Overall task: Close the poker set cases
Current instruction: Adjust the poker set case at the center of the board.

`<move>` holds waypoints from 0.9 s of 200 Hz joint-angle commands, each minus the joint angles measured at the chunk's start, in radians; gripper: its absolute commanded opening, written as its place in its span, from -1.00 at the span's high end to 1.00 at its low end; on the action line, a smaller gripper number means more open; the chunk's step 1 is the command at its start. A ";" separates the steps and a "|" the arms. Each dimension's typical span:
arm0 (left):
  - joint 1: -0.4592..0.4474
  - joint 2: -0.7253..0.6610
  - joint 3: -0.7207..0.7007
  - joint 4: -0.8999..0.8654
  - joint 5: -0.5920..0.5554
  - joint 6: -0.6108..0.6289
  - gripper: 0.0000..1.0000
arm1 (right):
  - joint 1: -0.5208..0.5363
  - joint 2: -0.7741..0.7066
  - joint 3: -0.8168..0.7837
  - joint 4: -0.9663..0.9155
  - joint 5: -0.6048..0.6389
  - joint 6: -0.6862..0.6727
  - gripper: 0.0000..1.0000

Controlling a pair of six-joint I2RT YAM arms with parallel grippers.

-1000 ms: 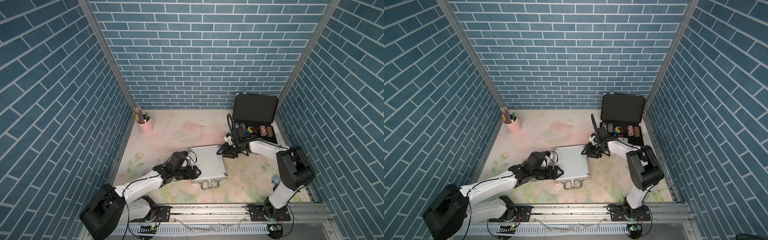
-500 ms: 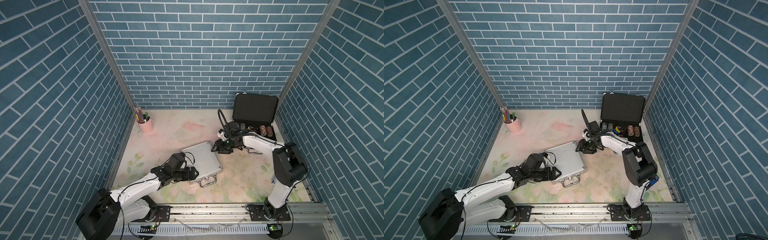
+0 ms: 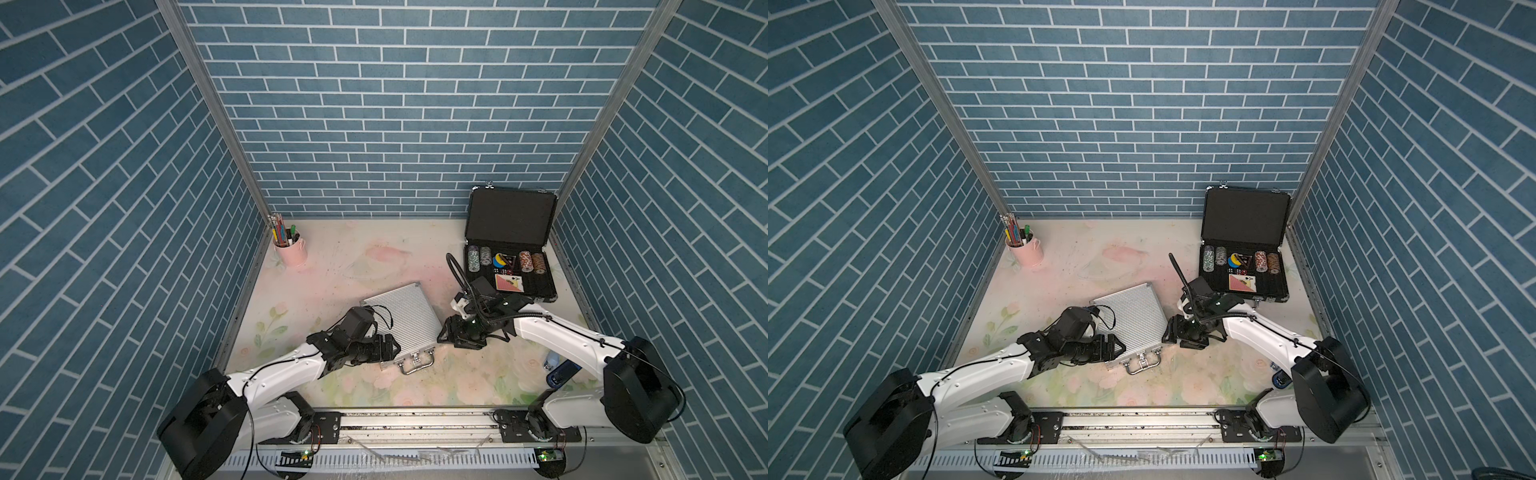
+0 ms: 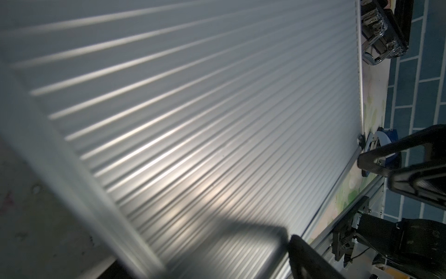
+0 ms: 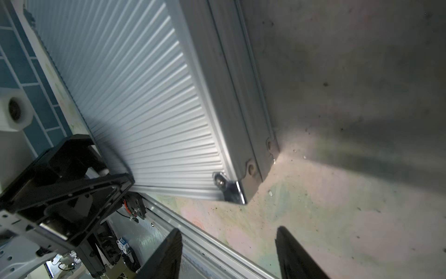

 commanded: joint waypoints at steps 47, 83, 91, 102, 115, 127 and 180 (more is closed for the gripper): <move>-0.014 -0.048 0.036 -0.082 -0.026 0.027 -0.86 | -0.001 0.179 0.077 0.230 0.012 0.091 -0.20; 0.055 -0.099 0.101 -0.242 -0.032 0.099 -0.90 | -0.015 0.262 0.169 0.226 0.014 0.061 -0.17; 0.085 -0.101 0.116 -0.272 -0.023 0.124 -0.90 | -0.020 0.279 0.191 0.221 0.010 0.050 -0.17; 0.131 -0.101 0.140 -0.308 -0.013 0.159 -0.91 | -0.022 0.303 0.223 0.208 0.006 0.032 -0.16; 0.184 -0.093 0.171 -0.341 -0.003 0.206 -0.91 | -0.026 0.336 0.267 0.190 -0.005 0.007 -0.15; 0.231 -0.068 0.212 -0.379 -0.008 0.257 -0.92 | -0.027 0.365 0.306 0.175 -0.015 -0.013 -0.14; 0.402 0.181 0.456 -0.444 -0.039 0.470 -0.95 | -0.029 0.468 0.448 0.130 -0.040 -0.078 -0.11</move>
